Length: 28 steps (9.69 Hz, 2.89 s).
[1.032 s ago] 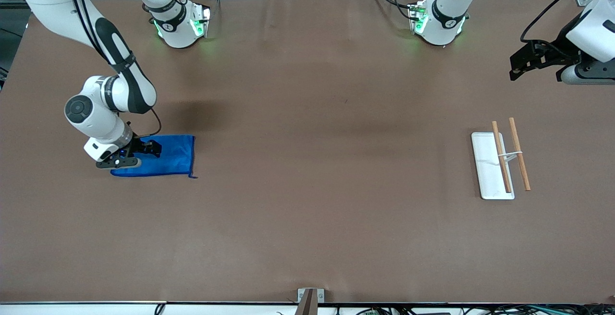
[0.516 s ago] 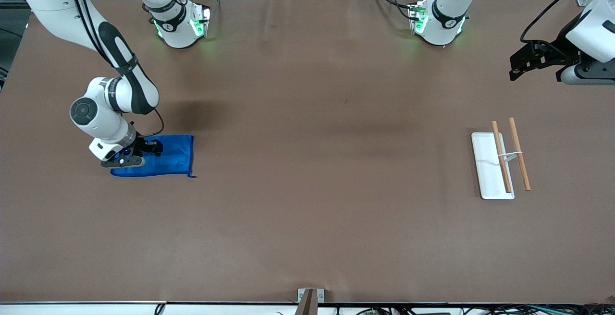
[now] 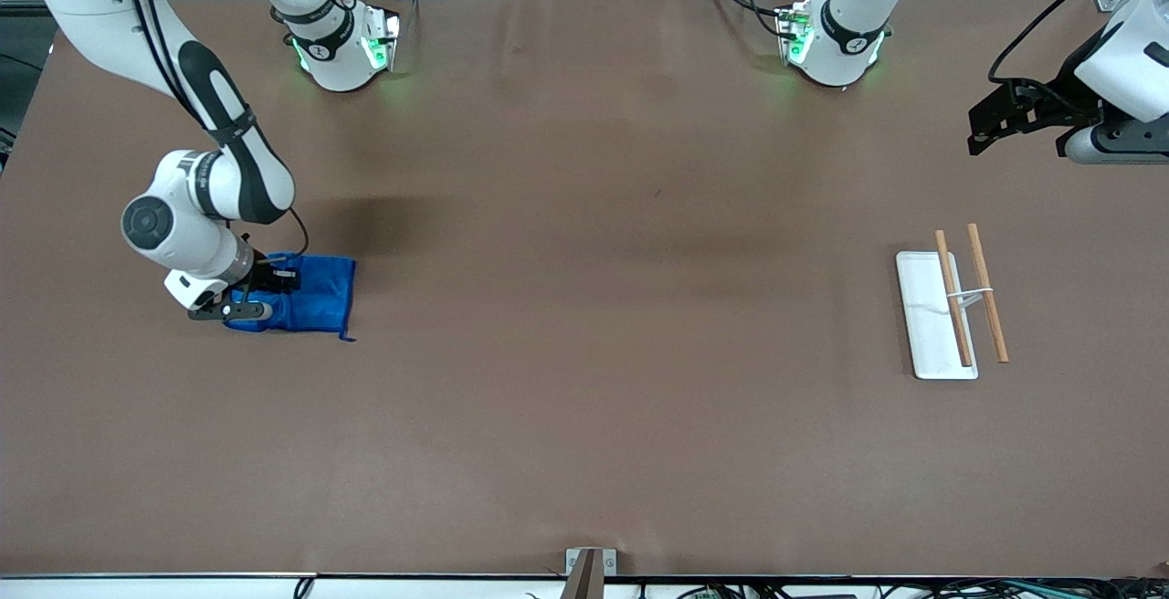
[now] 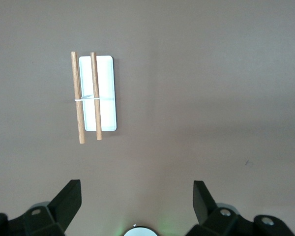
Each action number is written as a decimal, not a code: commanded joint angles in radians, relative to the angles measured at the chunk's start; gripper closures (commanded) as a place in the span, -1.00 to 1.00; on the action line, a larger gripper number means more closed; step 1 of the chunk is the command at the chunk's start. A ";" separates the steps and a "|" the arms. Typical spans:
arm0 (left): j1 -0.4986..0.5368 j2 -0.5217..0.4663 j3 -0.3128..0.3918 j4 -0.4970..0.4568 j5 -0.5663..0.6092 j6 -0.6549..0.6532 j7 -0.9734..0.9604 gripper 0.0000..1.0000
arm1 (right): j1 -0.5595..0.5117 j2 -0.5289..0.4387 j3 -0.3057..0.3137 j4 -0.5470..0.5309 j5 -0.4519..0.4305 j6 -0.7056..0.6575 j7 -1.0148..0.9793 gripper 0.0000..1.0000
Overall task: Right arm passes towel to left arm to hang
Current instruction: 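Grasp the towel edge with the right gripper and lift it, then carry the towel toward the middle while the left gripper reaches toward it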
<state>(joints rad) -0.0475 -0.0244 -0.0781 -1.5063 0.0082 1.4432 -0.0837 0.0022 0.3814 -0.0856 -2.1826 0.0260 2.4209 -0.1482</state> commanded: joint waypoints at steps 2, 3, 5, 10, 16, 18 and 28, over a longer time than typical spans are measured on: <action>-0.003 0.017 0.001 -0.026 0.009 0.011 0.001 -0.99 | 0.005 -0.097 0.032 0.154 0.014 -0.287 0.007 1.00; -0.003 0.017 0.001 -0.028 0.004 0.011 0.001 -0.99 | 0.005 -0.107 0.059 0.202 0.035 -0.352 0.009 1.00; -0.003 0.018 -0.003 -0.048 0.000 0.011 -0.002 -0.99 | 0.009 -0.105 0.076 0.320 0.170 -0.509 -0.005 1.00; -0.002 0.020 0.000 -0.080 -0.205 0.014 0.039 -0.99 | 0.013 -0.104 0.234 0.371 0.793 -0.546 -0.021 1.00; 0.011 0.089 0.006 -0.260 -0.825 0.017 0.094 -0.99 | 0.145 -0.079 0.453 0.449 1.418 -0.311 -0.068 1.00; 0.023 0.089 0.006 -0.386 -1.043 0.019 0.164 -0.99 | 0.218 -0.024 0.469 0.510 1.660 -0.281 -0.166 1.00; -0.002 0.008 -0.086 -0.634 -1.539 0.339 0.401 -0.89 | 0.277 0.001 0.553 0.512 2.120 -0.292 -0.501 1.00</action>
<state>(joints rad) -0.0472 -0.0061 -0.1554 -2.0921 -1.4867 1.7365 0.2700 0.2835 0.3765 0.4547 -1.6775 2.1125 2.1310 -0.6190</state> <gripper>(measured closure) 0.048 0.846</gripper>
